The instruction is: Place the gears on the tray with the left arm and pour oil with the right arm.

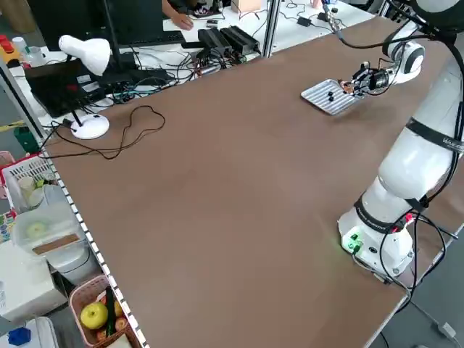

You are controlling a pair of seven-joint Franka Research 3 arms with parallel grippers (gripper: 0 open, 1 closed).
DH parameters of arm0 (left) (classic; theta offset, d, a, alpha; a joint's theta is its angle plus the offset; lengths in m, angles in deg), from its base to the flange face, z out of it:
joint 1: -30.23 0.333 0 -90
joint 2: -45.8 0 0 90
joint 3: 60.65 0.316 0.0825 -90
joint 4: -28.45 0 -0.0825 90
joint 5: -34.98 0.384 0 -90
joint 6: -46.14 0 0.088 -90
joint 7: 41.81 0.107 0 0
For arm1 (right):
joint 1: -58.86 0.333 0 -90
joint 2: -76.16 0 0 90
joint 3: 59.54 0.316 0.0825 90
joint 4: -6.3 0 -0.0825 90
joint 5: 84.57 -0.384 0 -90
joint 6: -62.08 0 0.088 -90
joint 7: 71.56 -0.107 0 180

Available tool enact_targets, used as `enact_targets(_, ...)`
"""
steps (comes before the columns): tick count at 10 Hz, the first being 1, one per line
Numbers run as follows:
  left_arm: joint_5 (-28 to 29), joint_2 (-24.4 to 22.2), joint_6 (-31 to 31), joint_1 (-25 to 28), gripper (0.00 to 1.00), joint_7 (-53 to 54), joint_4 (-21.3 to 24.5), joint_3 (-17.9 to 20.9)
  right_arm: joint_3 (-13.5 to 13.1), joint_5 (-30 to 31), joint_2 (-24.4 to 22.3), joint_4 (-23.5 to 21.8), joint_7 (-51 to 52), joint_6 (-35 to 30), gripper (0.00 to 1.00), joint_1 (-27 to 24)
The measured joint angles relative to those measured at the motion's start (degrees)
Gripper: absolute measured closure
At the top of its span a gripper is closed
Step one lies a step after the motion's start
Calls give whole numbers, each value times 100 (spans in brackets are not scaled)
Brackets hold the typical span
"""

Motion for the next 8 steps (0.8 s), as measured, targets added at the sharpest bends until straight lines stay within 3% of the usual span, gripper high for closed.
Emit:
enact_targets(3, 0, 0, -83, 7, 0, 5, -4, 63, -2, 178, 127, -38, -999, -466, 69, -73)
enact_targets(8, 4, -24, -95, 9, 0, 16, -14, 86, -9, 202, 149, -101, -1361, -584, 68, -177)
